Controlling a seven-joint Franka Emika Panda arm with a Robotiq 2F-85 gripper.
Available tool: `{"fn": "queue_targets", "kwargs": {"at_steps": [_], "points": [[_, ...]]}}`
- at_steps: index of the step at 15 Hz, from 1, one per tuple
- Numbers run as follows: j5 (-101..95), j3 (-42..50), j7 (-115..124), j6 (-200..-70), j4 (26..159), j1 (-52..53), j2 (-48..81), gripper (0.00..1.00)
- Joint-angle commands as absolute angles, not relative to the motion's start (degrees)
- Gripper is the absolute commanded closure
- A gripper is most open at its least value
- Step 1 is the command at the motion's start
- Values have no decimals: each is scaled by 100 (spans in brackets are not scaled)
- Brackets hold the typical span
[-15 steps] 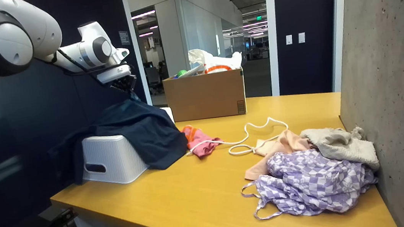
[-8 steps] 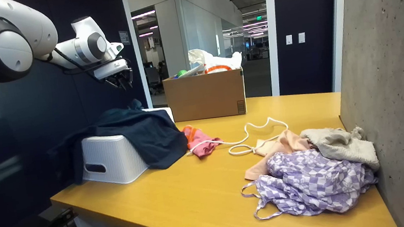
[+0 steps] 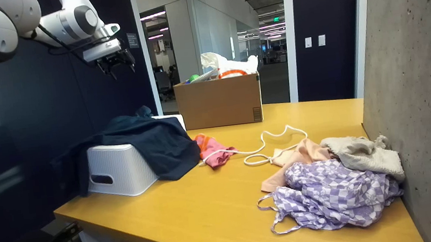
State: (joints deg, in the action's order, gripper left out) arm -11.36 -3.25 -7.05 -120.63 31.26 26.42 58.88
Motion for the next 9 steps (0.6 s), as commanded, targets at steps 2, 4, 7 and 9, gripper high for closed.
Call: {"fn": "queue_targets", "kwargs": {"at_steps": [2, 4, 7, 9], "points": [[-1225, -122, 50, -10405, 3412, 2821, 4832, 0], [-1196, -107, 379, -9741, 3453, 2854, 4459, 0], [-1147, -134, 749, -9040, 3619, 2818, 4015, 0], [-1119, -163, 966, -8758, 3864, 2797, 3774, 0]]}}
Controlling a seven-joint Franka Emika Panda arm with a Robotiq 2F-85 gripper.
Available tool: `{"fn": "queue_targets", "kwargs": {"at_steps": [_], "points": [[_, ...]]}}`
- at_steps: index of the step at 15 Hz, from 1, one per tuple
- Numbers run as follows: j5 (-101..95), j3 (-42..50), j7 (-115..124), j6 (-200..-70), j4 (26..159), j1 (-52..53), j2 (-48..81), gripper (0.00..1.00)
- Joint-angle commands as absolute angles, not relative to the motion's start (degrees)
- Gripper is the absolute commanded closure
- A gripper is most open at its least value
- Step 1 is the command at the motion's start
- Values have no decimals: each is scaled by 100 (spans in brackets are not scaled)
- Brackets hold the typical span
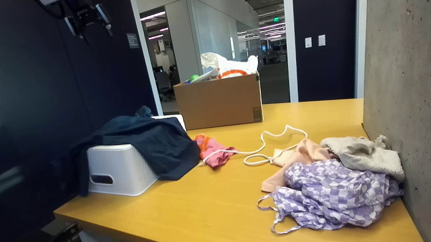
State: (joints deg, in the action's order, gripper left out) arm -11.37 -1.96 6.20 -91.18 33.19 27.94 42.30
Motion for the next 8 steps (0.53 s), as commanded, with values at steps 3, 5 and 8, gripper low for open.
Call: {"fn": "queue_targets", "kwargs": {"at_steps": [3, 5, 8], "points": [[-1100, -194, 1239, -8781, 4492, 2774, 3407, 0], [-1095, -210, 1390, -8952, 5109, 2772, 3096, 0], [-1080, -230, 1550, -9228, 5964, 2757, 2683, 0]]}}
